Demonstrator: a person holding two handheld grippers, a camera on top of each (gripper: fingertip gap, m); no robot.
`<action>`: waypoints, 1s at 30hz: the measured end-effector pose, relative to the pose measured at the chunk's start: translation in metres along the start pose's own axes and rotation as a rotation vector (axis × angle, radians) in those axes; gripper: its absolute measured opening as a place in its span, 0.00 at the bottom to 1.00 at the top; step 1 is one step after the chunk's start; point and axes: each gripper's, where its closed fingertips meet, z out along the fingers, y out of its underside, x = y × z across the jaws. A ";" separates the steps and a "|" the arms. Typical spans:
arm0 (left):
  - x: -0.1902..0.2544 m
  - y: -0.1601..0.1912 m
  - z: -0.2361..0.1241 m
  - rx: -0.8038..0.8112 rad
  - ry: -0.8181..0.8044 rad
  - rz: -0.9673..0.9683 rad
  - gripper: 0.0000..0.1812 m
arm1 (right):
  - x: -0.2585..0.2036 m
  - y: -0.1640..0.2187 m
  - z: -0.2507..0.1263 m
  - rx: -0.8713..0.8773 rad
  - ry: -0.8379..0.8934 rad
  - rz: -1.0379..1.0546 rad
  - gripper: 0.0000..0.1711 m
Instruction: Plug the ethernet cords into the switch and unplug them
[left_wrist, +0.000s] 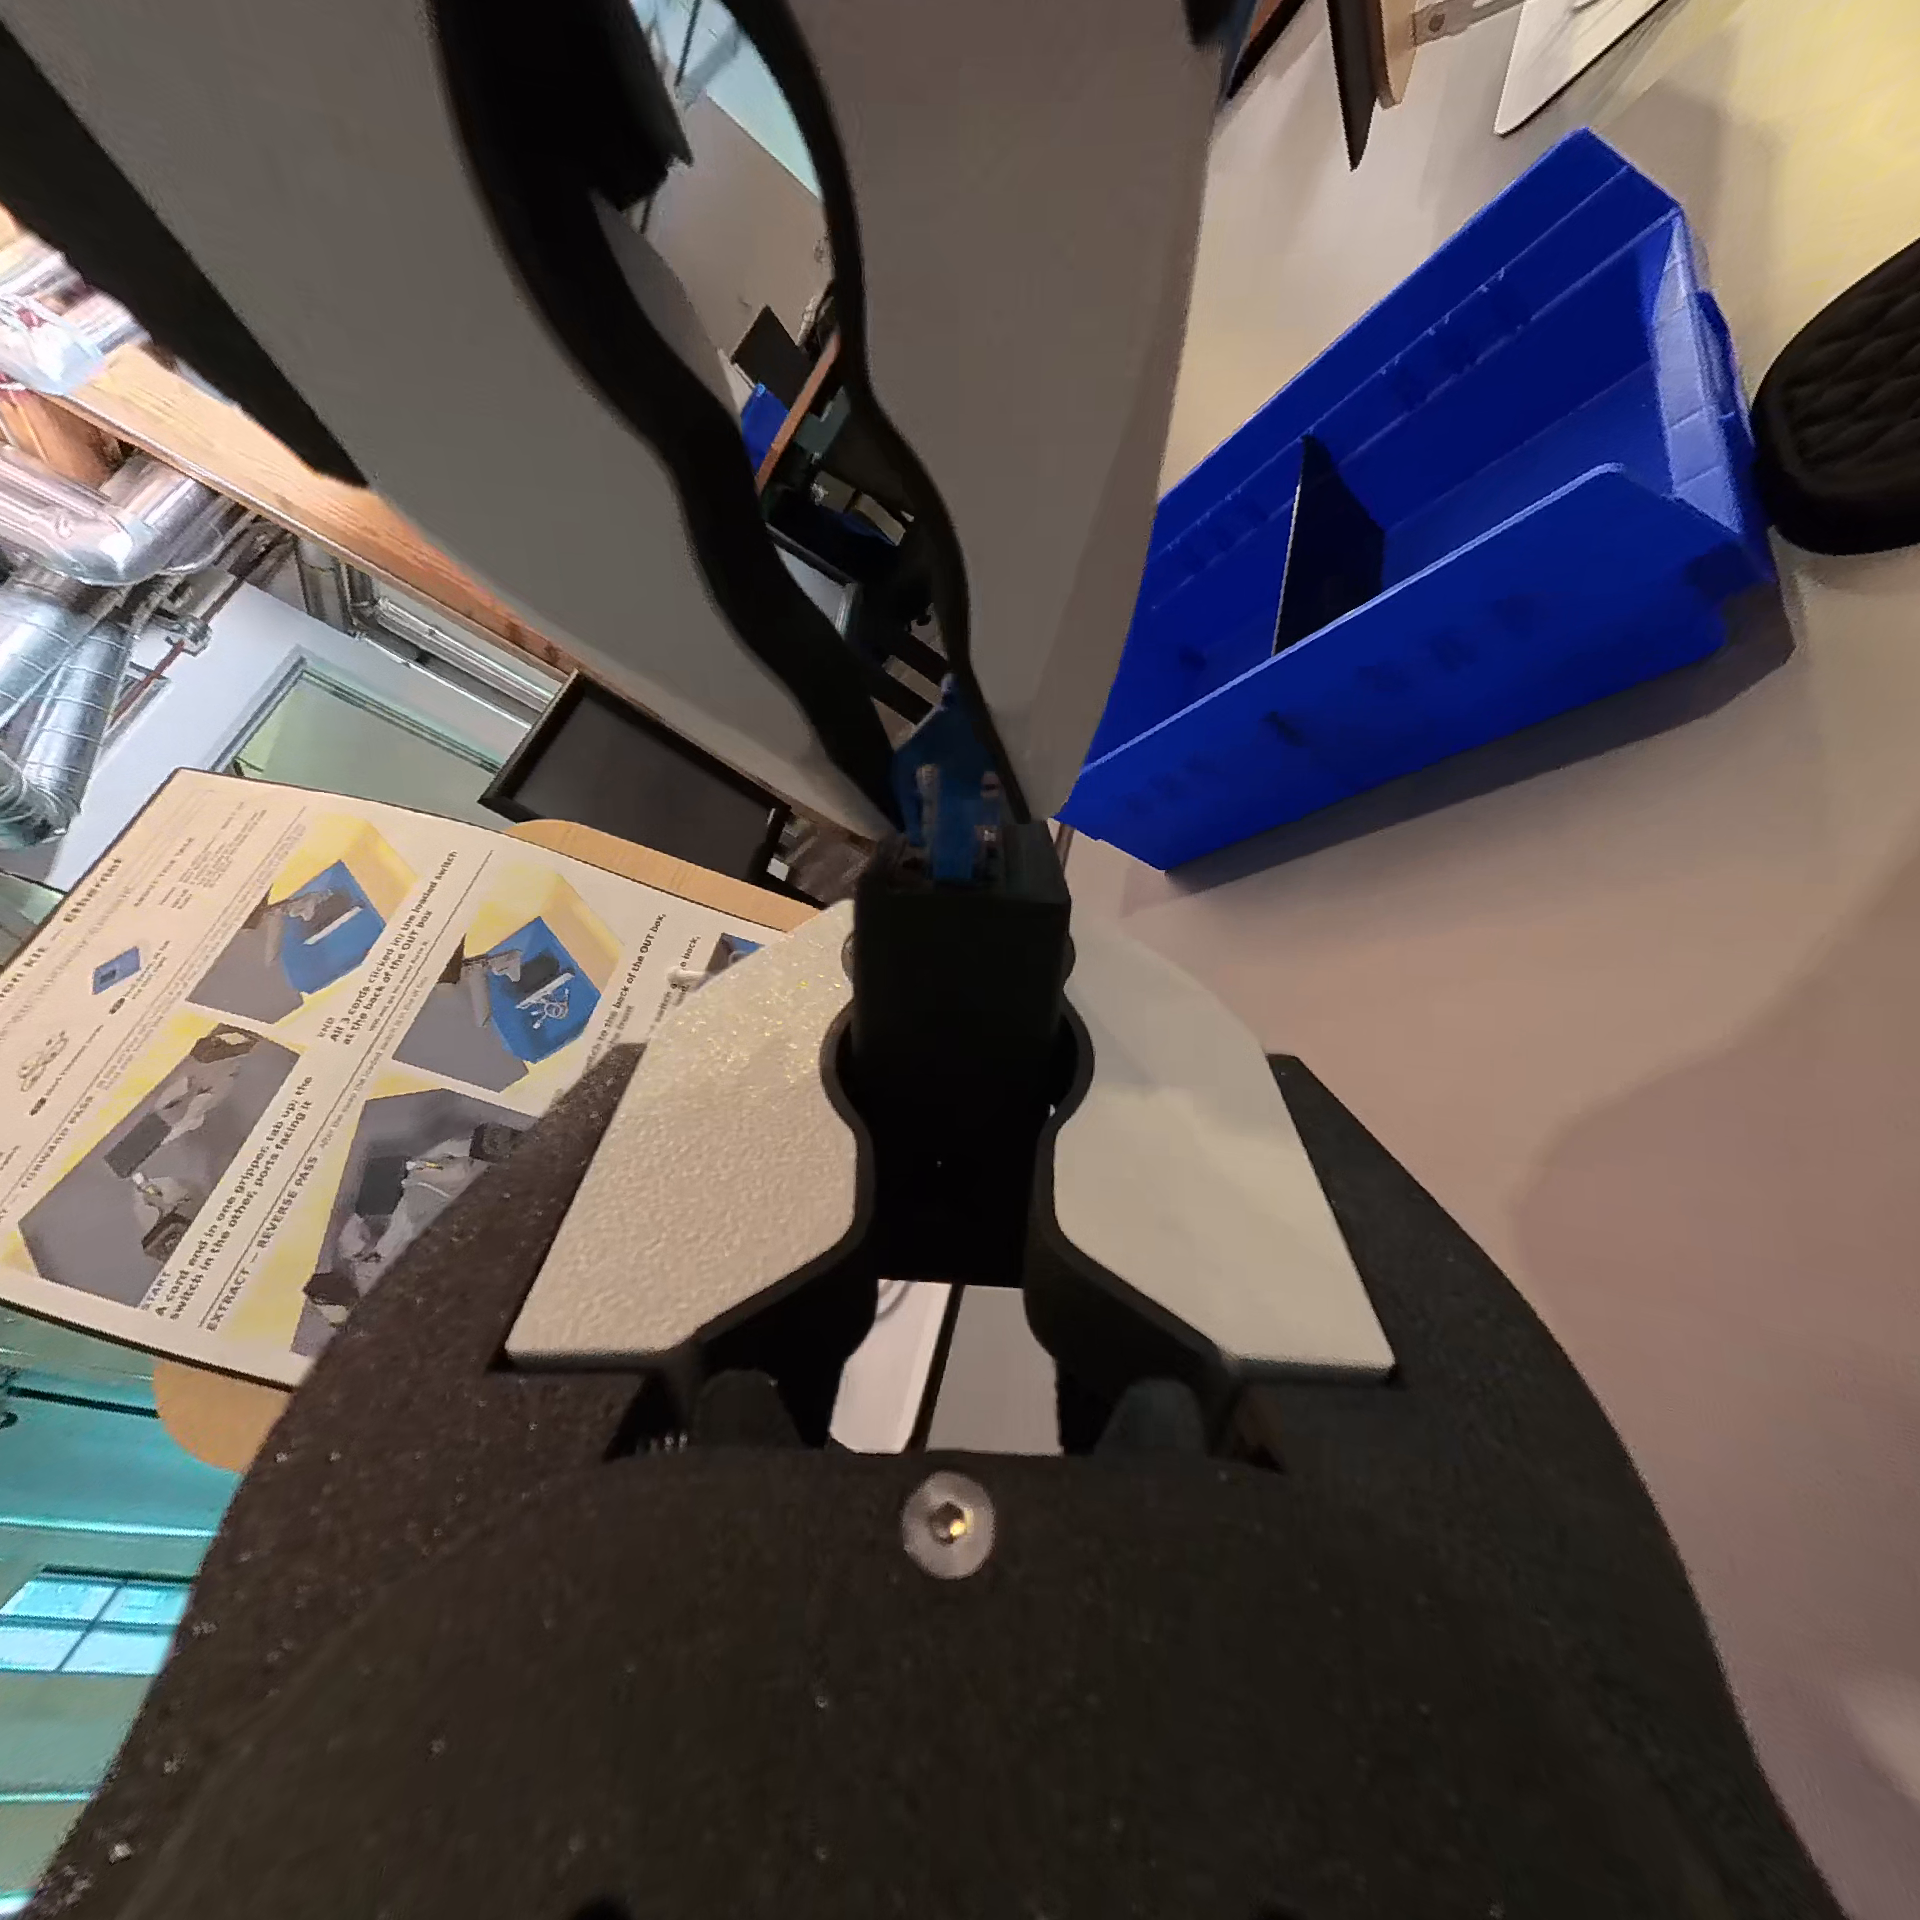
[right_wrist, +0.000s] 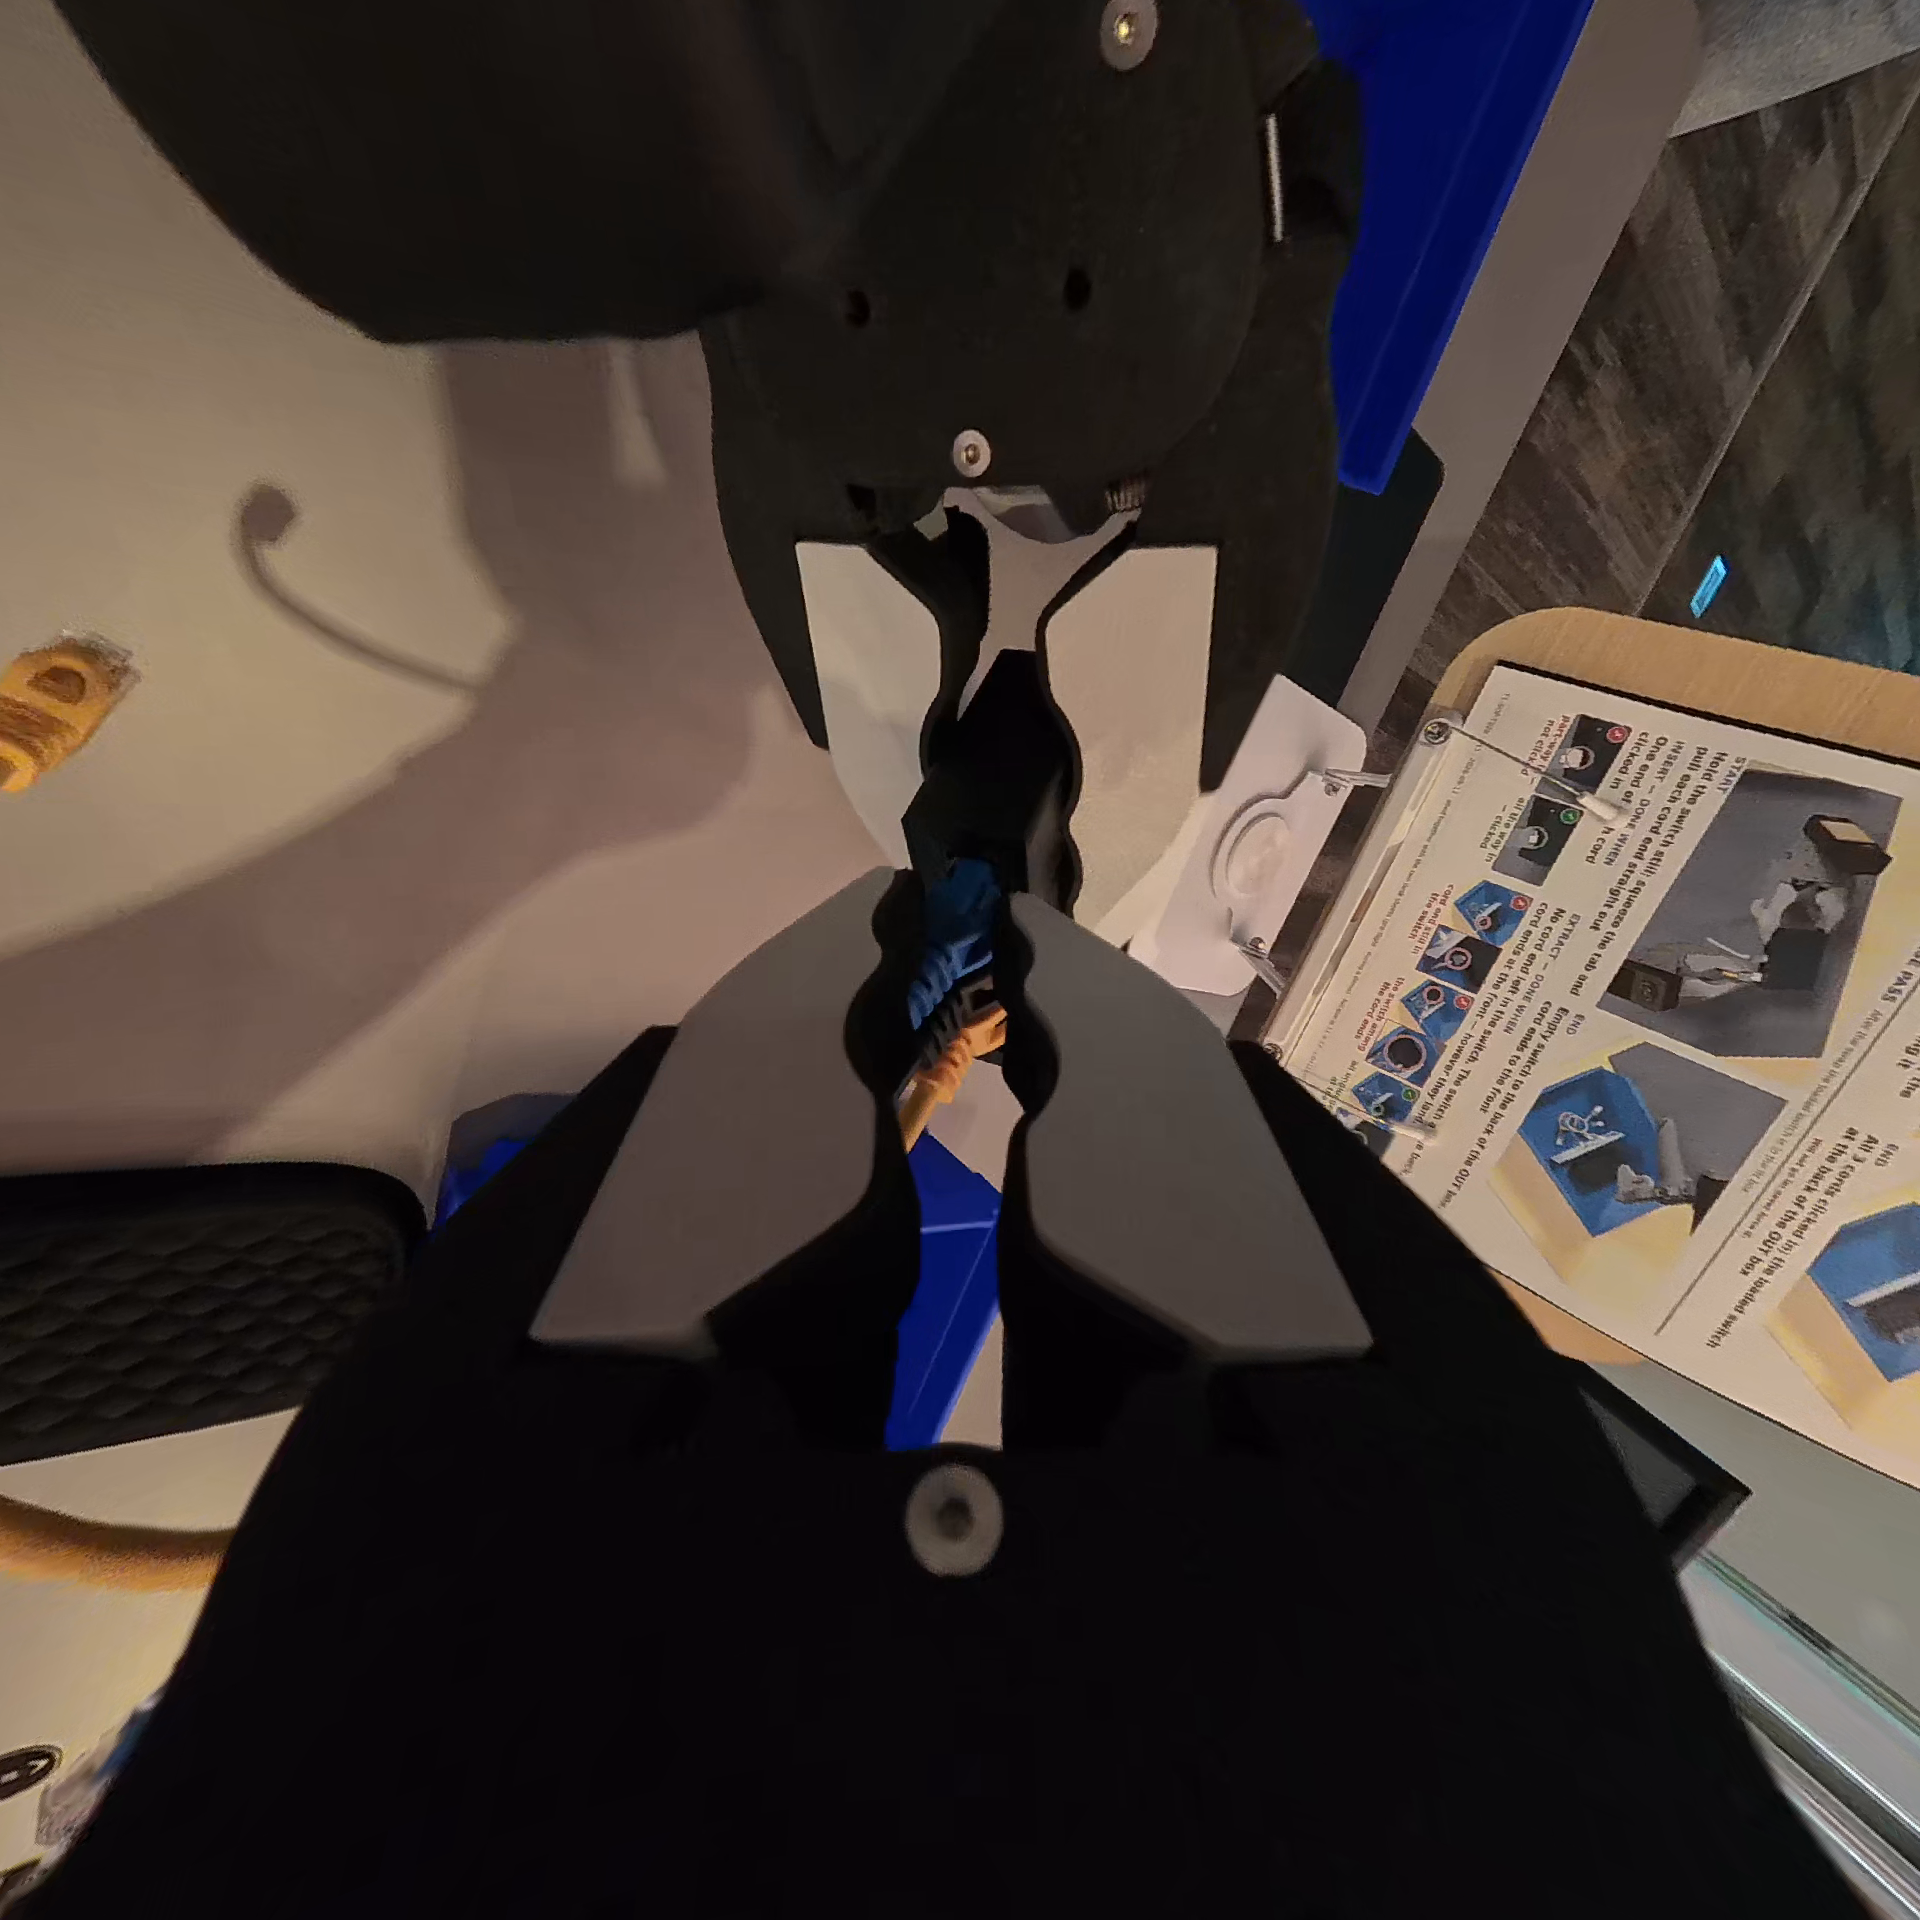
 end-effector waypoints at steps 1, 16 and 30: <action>0.000 0.001 0.000 -0.002 0.002 -0.007 0.16 | 0.000 0.000 0.001 0.008 -0.004 0.008 0.07; 0.004 0.003 0.006 -0.020 0.010 -0.027 0.16 | -0.002 0.006 0.004 0.034 -0.001 -0.007 0.08; 0.005 0.005 0.007 -0.047 0.019 -0.035 0.16 | -0.001 -0.007 0.005 0.061 -0.064 0.032 0.00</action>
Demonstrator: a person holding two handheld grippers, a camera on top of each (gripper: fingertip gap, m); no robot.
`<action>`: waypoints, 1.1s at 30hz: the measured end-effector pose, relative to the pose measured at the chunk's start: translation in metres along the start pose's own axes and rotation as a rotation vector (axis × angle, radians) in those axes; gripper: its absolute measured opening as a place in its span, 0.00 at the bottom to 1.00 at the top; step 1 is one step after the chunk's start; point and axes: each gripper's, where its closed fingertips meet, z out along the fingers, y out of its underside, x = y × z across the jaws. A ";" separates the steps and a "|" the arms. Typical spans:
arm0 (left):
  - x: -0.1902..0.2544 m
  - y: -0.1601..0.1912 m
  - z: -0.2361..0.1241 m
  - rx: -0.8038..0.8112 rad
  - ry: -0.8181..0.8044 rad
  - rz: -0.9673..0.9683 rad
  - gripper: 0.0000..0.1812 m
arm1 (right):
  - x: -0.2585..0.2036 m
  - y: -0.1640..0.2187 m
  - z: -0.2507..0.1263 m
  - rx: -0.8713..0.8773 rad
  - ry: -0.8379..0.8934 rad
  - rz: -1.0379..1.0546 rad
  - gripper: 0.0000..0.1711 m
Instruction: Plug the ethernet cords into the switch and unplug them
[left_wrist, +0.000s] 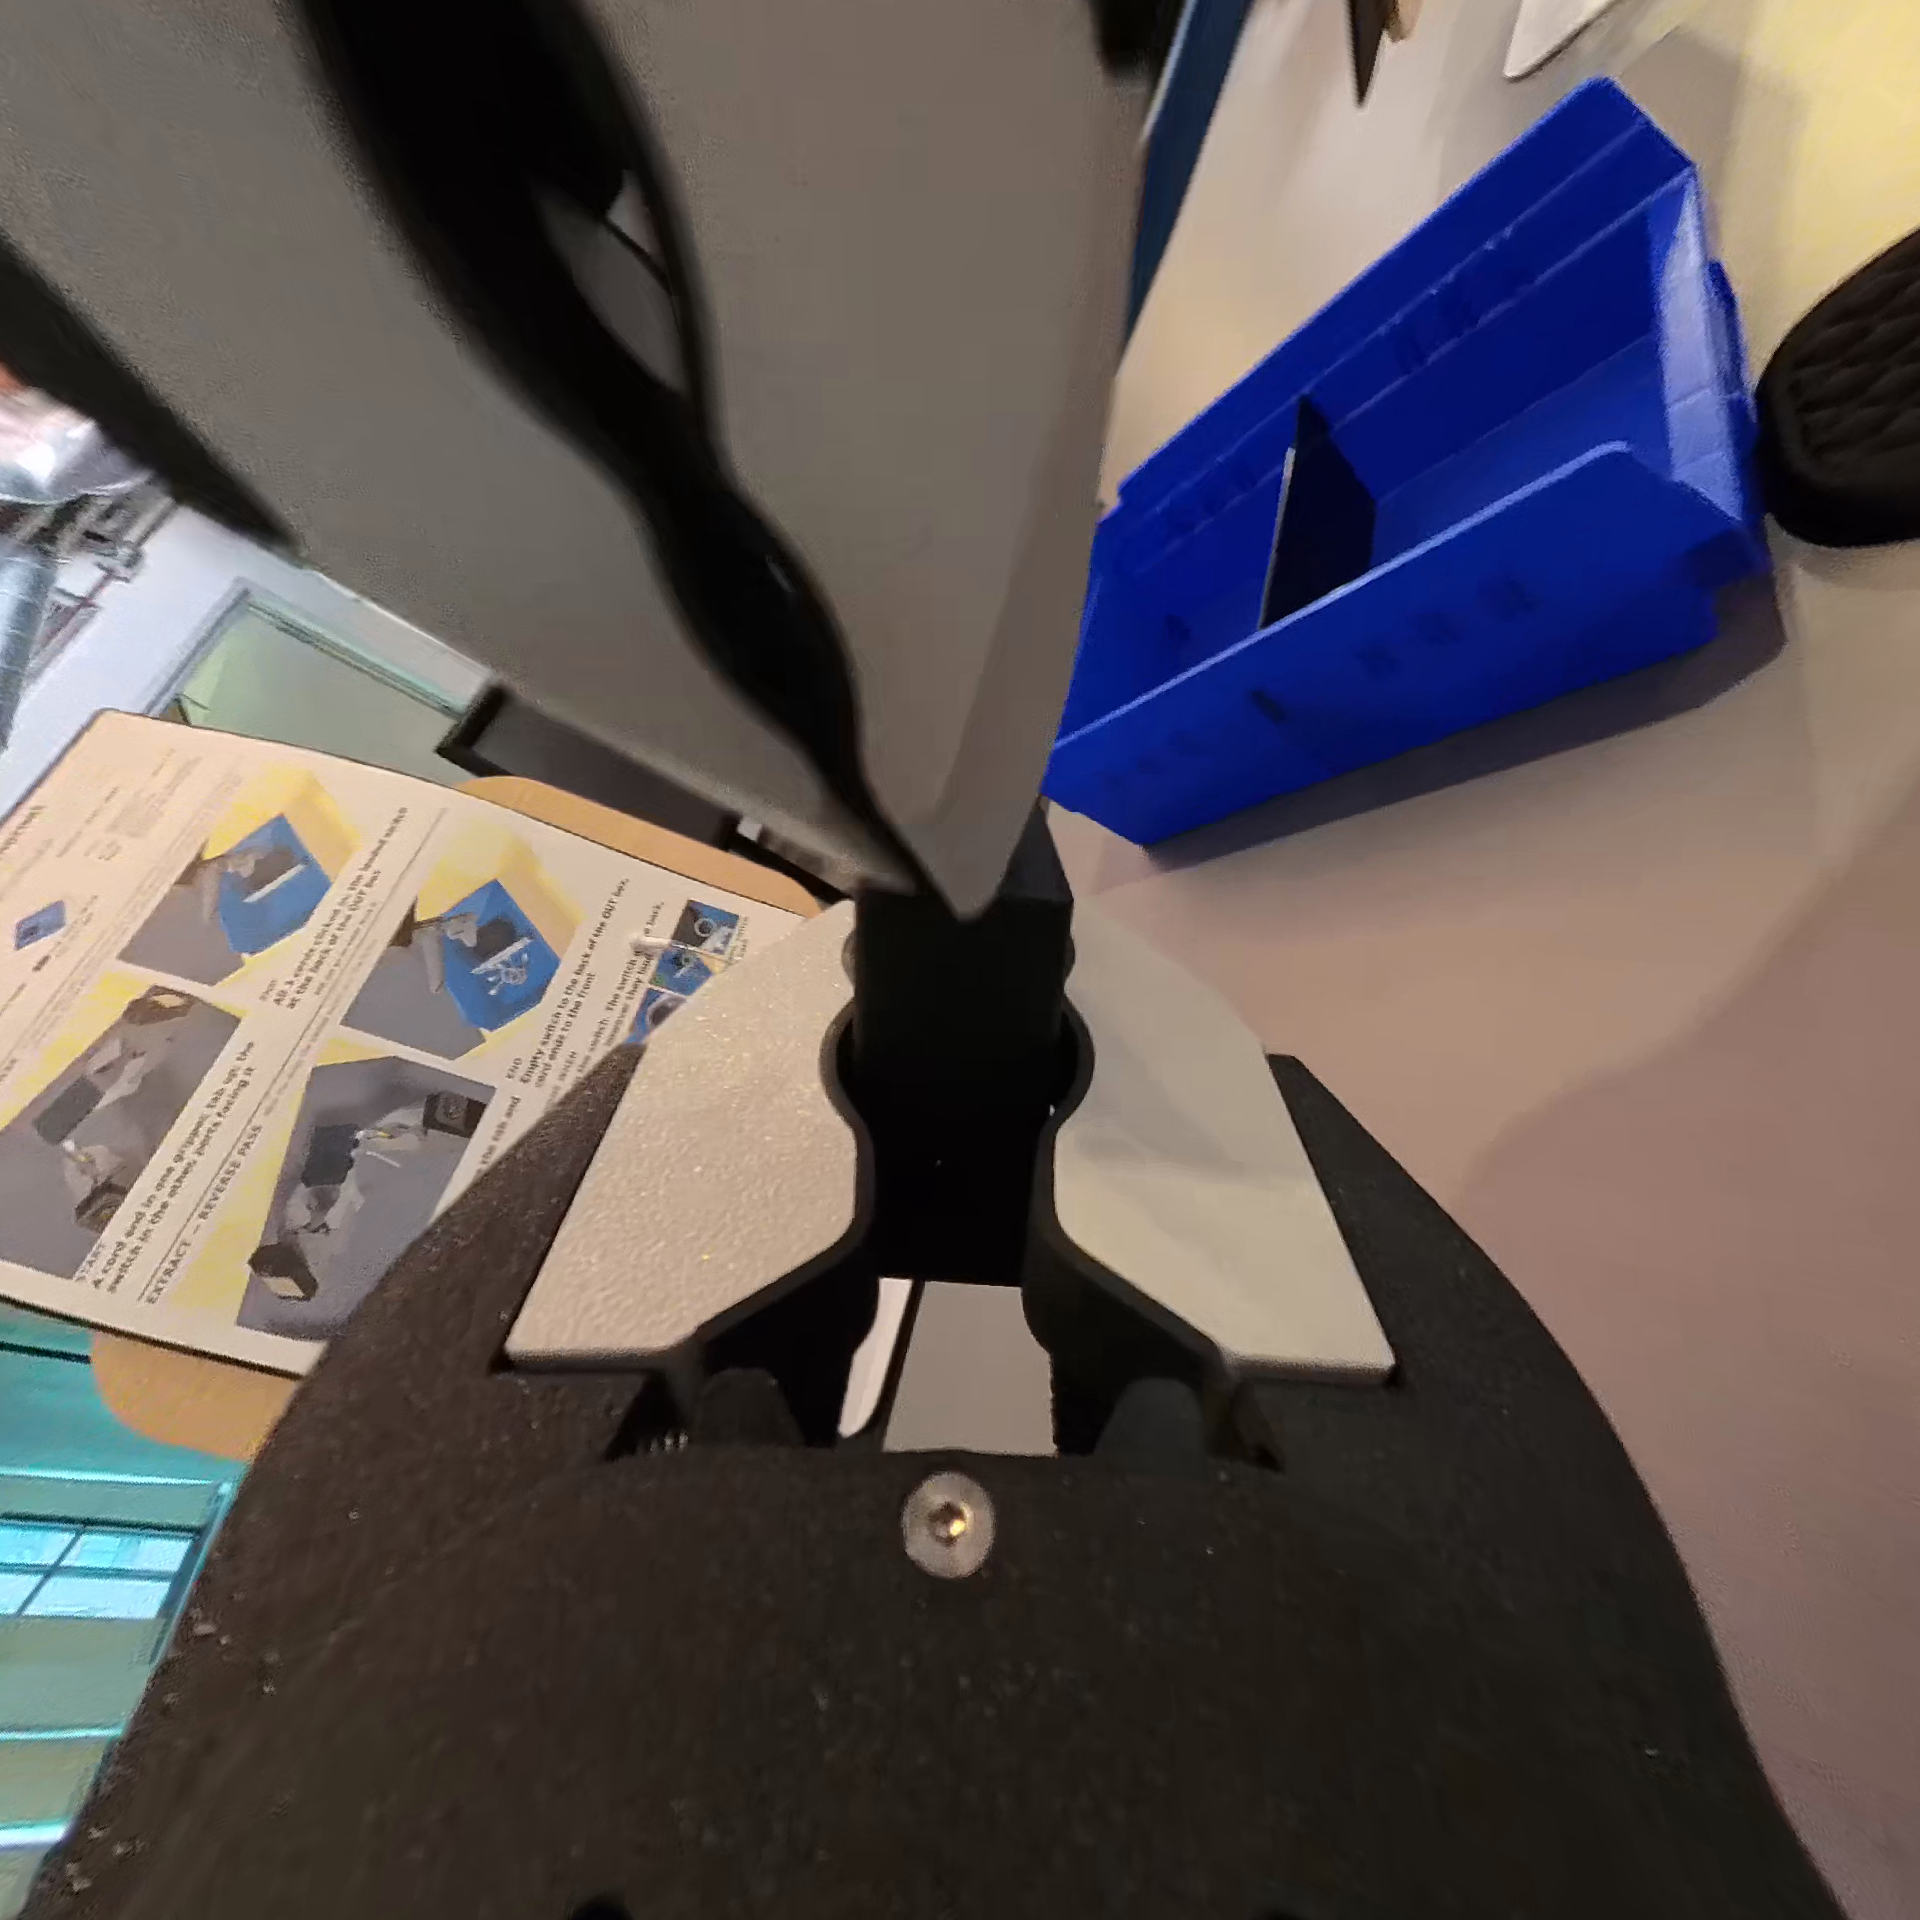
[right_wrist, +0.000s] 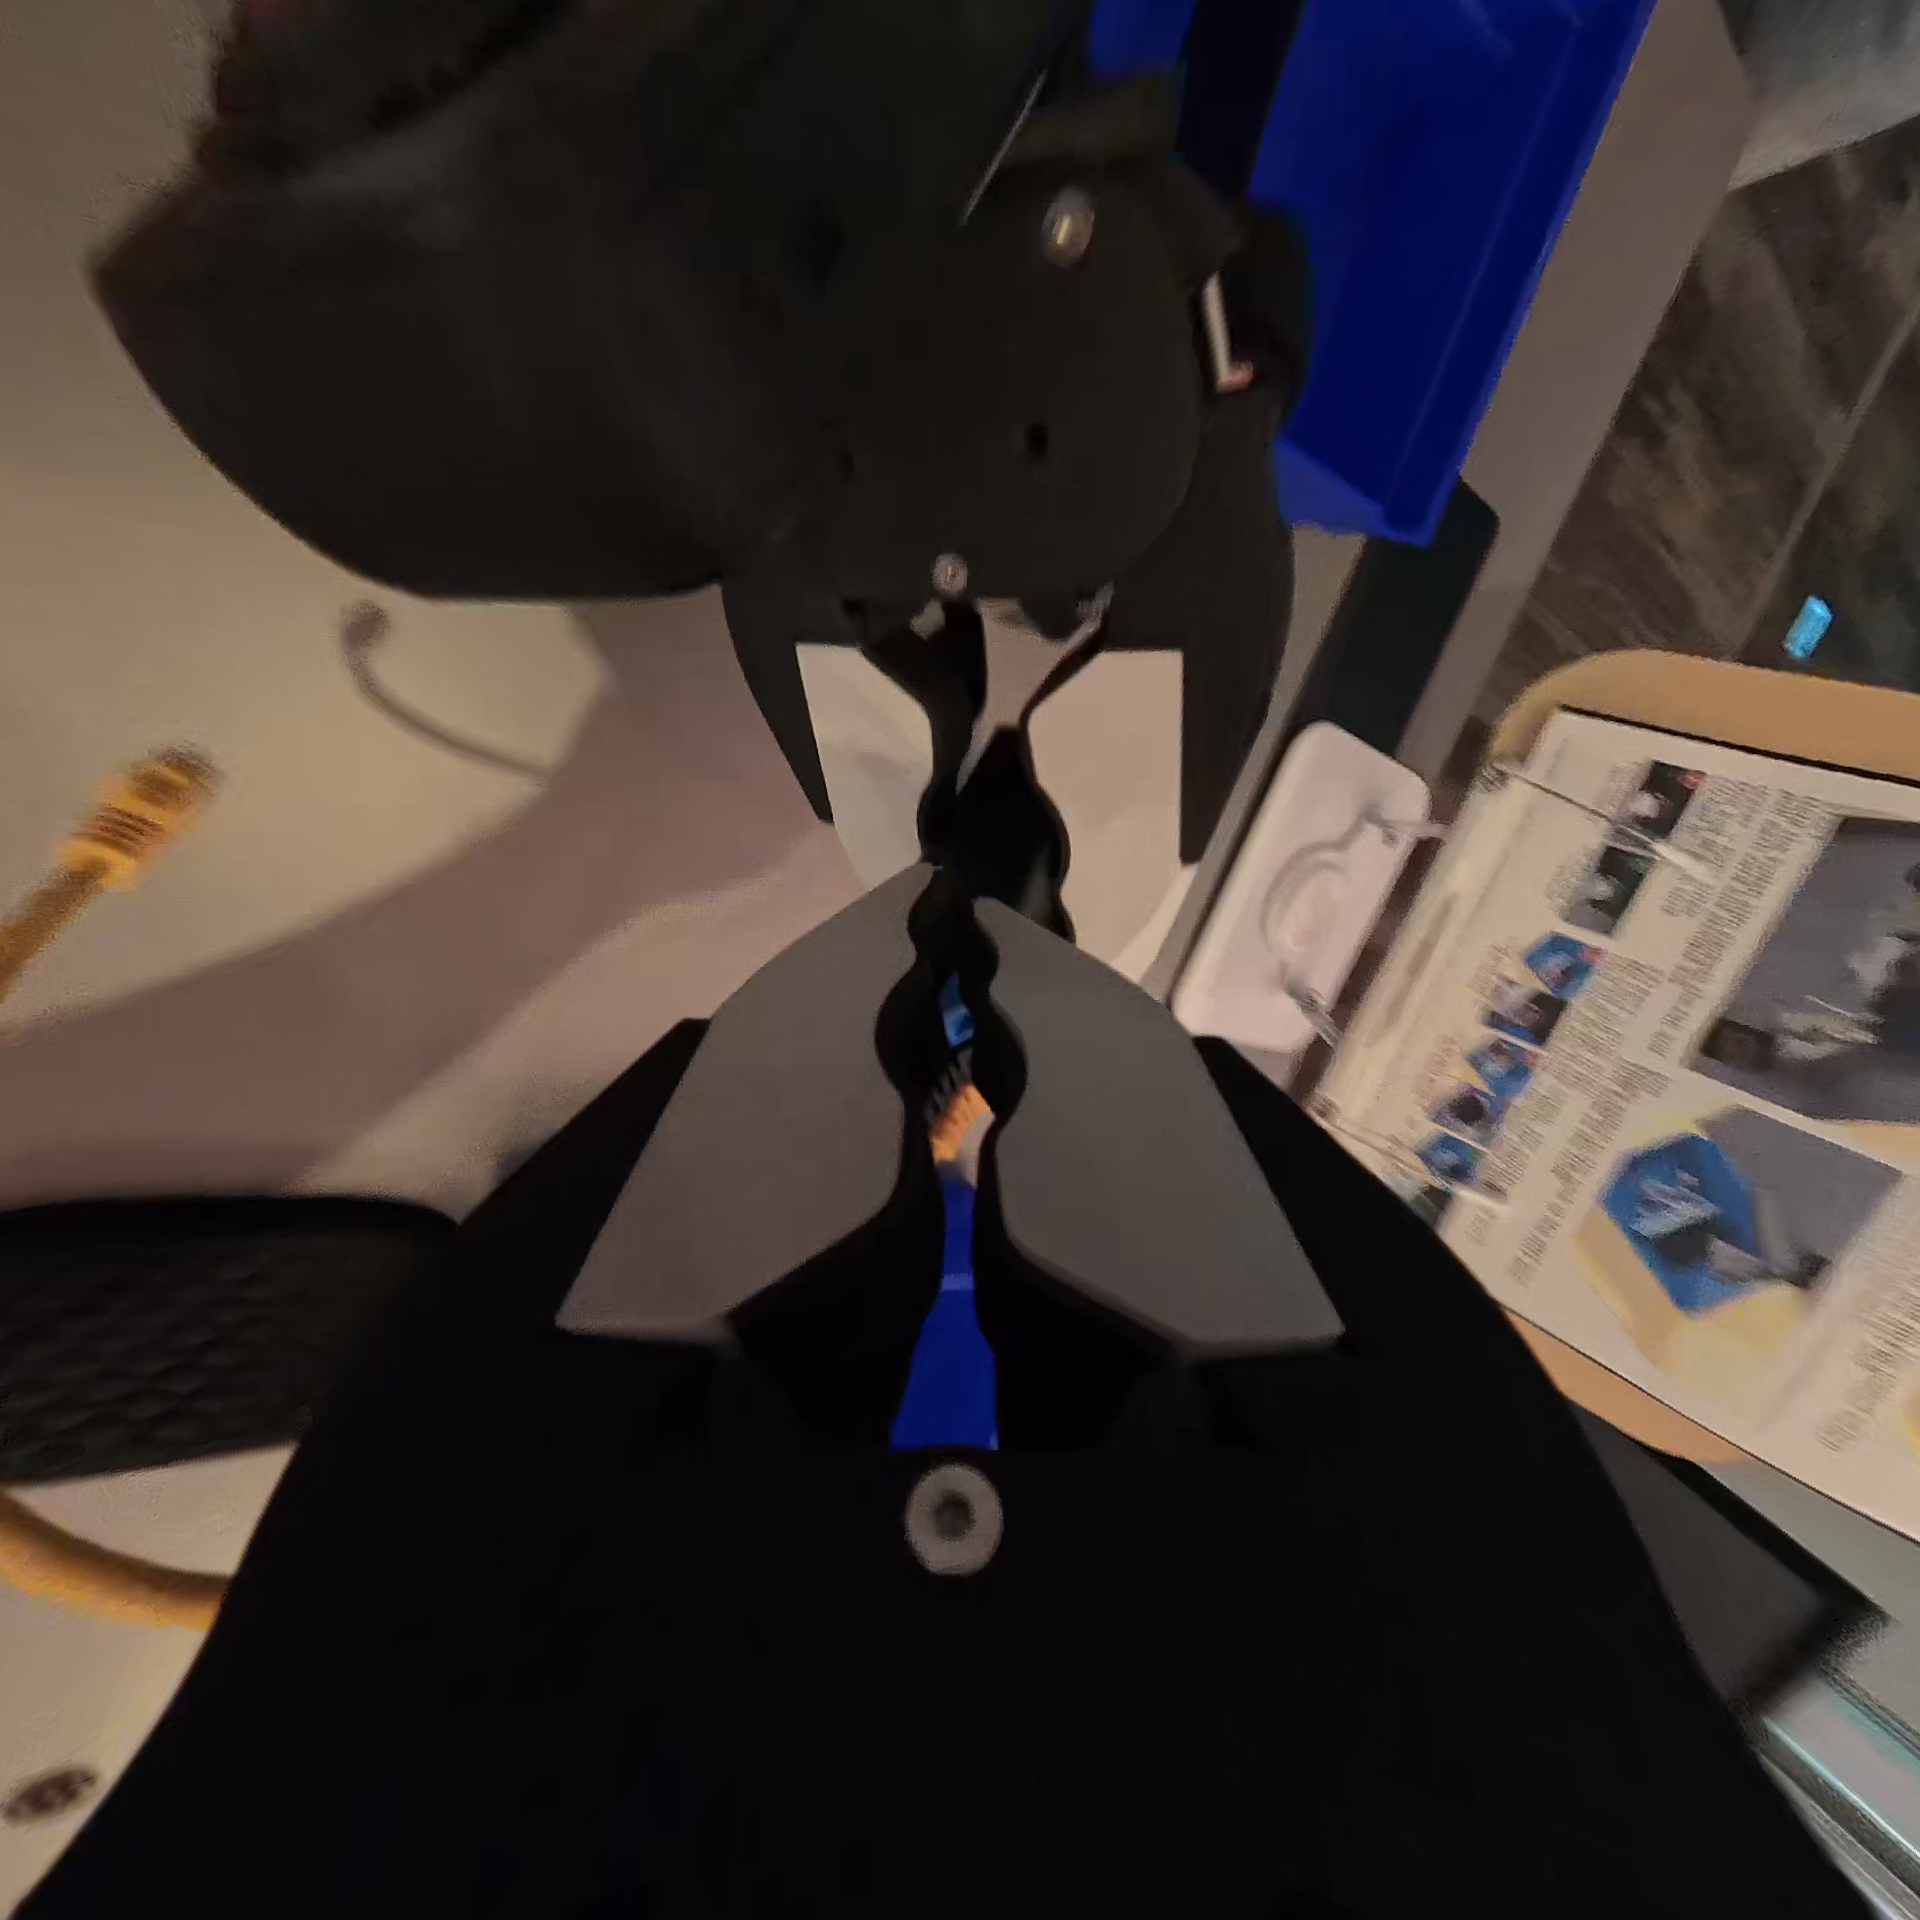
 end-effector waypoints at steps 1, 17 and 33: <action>-0.003 0.001 0.000 0.017 -0.013 -0.009 0.16 | 0.005 0.005 0.001 -0.057 0.045 -0.051 0.00; -0.014 0.014 -0.003 -0.060 -0.048 0.009 0.16 | 0.018 0.014 0.004 -0.089 0.148 -0.043 0.11; -0.010 0.010 -0.002 -0.052 -0.008 -0.031 0.16 | 0.015 0.014 0.004 -0.115 0.156 -0.044 0.06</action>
